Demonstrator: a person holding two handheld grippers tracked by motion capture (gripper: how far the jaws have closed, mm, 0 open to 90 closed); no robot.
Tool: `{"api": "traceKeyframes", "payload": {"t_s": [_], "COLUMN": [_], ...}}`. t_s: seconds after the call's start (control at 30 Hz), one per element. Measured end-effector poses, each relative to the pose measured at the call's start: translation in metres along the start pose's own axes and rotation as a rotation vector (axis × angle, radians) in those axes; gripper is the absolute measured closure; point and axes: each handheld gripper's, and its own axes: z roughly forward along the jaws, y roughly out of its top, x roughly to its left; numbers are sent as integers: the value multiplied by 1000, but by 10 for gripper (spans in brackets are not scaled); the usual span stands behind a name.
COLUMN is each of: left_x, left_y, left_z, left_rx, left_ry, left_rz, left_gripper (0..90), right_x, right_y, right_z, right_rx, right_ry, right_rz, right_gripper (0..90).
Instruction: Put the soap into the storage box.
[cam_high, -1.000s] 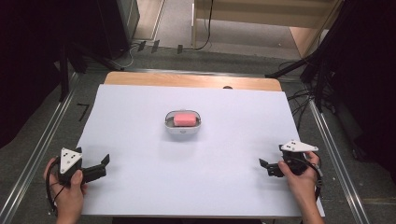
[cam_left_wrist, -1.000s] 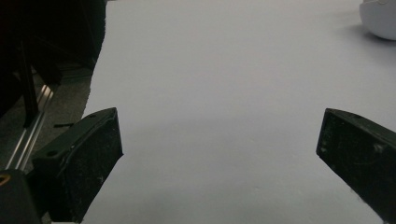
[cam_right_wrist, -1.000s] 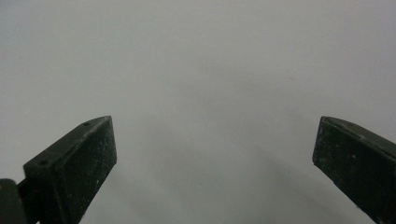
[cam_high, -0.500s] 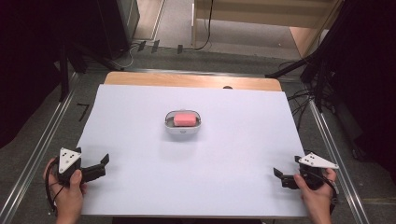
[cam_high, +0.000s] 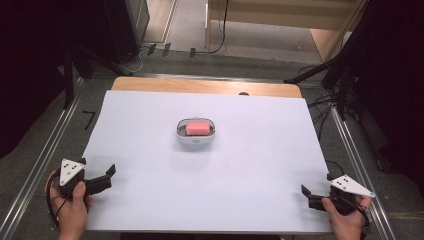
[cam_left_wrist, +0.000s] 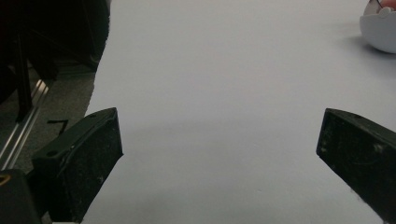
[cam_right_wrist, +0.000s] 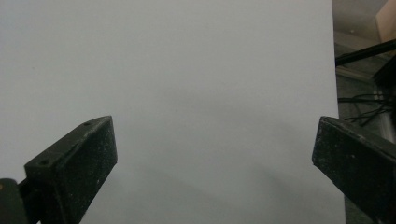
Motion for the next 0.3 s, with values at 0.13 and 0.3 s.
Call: {"api": "traceKeyframes", "payload": {"t_s": [0.13, 0.3], "left_x": [-1, -1], "left_y": [0, 0], "left_z": [0, 1], "left_rx": [2, 11], "left_ry": [-4, 4], "left_rz": [7, 9], "left_gripper": [5, 5], "right_x": [3, 1], "right_y": [1, 0], "right_z": [5, 4], "right_rx": [48, 34], "right_ry": [9, 9], "right_rz": [-36, -18], "right_gripper": [2, 2]}}
